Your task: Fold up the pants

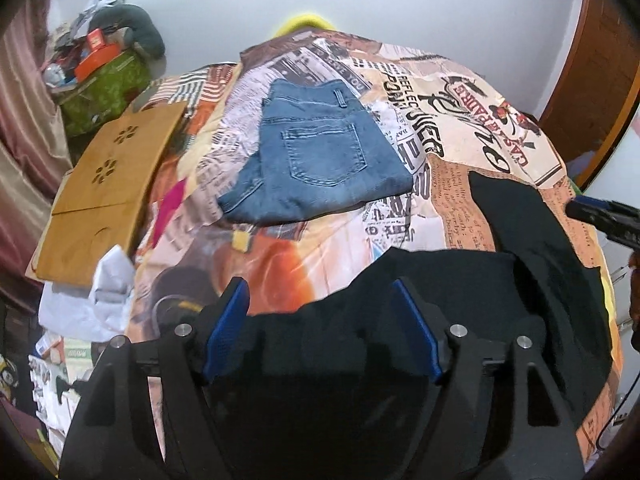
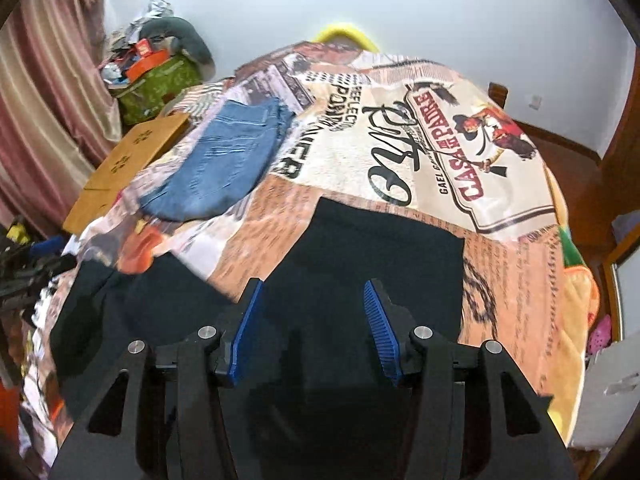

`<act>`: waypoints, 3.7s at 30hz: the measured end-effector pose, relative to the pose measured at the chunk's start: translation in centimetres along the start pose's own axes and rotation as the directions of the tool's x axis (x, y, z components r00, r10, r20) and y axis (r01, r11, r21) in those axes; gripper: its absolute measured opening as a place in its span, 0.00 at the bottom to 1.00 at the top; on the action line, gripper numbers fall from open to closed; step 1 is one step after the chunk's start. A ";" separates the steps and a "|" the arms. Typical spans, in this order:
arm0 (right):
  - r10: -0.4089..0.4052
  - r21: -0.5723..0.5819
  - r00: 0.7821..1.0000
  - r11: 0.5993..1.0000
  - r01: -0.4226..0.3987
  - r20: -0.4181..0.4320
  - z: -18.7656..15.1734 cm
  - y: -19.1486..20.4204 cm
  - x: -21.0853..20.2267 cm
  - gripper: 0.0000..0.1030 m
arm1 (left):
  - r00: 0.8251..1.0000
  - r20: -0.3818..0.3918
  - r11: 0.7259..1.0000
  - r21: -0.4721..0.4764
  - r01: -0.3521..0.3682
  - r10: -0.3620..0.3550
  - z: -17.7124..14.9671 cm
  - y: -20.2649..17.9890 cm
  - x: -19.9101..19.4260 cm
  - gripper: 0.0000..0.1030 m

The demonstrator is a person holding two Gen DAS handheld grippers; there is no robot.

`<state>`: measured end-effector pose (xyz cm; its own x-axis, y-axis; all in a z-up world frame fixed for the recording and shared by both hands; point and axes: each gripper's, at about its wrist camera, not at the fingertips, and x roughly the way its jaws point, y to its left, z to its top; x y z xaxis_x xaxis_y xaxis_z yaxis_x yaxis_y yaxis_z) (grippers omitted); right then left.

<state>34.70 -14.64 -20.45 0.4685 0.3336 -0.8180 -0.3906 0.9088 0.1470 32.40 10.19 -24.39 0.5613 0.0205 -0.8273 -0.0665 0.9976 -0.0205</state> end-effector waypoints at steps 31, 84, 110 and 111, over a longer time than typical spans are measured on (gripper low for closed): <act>-0.042 0.103 0.989 0.993 0.056 -0.140 4.0 -2.9 12.0 0.07 | 0.995 -0.103 1.000 0.000 -0.003 0.003 0.4 -1.4 6.9 0.79; -0.204 0.355 0.968 0.903 0.243 -0.144 -21.0 -16.6 -11.2 0.29 | 0.979 -0.164 0.983 0.117 0.141 -0.121 -8.3 -11.2 -1.1 0.95; 0.091 -0.244 0.995 0.965 -0.099 -0.043 -0.1 8.0 -0.7 0.47 | 0.975 -0.214 0.965 -0.262 0.004 -0.062 -10.7 13.8 3.2 0.95; 0.094 -0.272 0.994 0.956 -0.108 -0.063 0.3 9.1 0.6 0.47 | 0.977 -0.211 0.972 -0.236 -0.006 -0.045 -11.1 13.4 3.5 0.95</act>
<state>31.62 -6.09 -19.46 0.3788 0.4011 -0.8340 -0.6398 0.7647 0.0772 24.33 22.94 -33.73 0.3774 -0.0389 -0.9252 -0.2630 0.9535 -0.1473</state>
